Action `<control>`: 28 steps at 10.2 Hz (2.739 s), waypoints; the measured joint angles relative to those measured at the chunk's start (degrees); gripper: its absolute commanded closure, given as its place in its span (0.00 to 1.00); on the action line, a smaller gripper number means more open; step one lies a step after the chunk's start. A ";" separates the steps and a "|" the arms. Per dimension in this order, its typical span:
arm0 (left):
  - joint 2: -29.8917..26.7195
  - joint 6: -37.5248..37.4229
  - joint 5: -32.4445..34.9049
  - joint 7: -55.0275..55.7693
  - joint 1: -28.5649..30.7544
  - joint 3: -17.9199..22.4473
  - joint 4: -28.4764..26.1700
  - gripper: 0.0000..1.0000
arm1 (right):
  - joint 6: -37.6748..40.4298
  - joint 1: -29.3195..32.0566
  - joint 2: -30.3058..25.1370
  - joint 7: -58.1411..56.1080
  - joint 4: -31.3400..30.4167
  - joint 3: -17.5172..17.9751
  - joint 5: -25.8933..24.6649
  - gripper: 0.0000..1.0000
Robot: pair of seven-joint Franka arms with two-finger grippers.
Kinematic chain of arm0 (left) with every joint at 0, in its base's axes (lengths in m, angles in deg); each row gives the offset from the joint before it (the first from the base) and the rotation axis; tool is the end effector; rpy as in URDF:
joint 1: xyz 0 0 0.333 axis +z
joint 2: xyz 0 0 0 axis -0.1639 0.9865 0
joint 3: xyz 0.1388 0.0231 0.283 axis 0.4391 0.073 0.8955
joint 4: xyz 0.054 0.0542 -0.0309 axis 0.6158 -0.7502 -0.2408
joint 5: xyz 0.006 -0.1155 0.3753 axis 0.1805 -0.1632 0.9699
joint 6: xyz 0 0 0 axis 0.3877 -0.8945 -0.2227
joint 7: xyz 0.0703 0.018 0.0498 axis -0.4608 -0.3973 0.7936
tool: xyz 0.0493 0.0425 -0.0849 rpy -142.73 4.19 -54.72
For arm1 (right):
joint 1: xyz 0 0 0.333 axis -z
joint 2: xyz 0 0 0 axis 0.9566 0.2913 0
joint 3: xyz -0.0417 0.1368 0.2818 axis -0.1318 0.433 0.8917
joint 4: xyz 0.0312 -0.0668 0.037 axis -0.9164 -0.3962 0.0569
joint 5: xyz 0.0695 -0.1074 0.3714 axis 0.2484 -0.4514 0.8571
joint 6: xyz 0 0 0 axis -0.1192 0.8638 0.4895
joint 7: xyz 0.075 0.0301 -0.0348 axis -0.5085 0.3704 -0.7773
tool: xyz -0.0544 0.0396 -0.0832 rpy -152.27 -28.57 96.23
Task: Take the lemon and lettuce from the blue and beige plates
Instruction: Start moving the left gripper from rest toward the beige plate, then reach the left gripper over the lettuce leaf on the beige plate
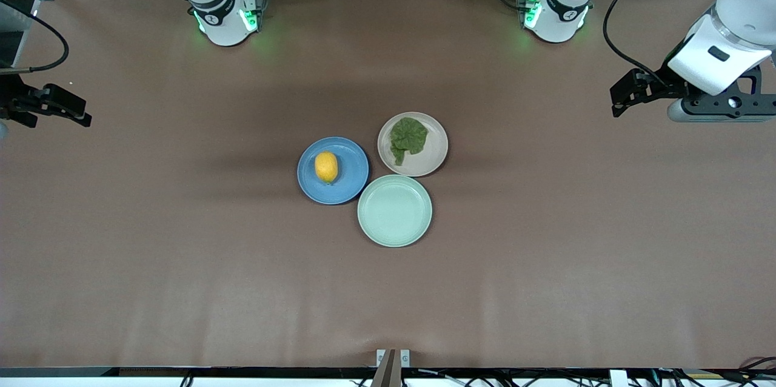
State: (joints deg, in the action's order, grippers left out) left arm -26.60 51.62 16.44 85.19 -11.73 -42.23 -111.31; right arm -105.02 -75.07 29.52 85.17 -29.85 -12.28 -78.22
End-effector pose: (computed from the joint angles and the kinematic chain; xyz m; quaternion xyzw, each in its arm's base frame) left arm 0.5472 -0.1126 0.6251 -0.9996 0.0178 -0.0220 0.0039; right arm 0.5655 -0.0291 0.6181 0.9999 0.0015 -0.0118 0.0019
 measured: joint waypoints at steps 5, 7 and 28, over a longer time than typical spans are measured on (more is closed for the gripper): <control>0.15 0.00 0.00 0.00 -0.20 -0.09 0.00 0.00 | 0.03 0.00 0.06 0.00 0.00 -0.01 0.00 0.00; 0.51 0.00 0.00 0.00 -0.33 -0.11 0.00 0.00 | 0.03 0.00 0.07 0.00 0.00 -0.01 0.00 0.00; 12.85 10.41 -0.58 10.53 -2.92 -8.15 -0.94 0.00 | 0.09 0.60 0.22 0.01 0.01 -0.22 0.01 0.00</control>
State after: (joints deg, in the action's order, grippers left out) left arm -13.74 62.03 15.86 95.72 -14.64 -50.38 -112.25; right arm -104.93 -74.48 29.74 85.18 -29.84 -12.50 -78.21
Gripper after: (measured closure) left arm 0.000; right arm 0.000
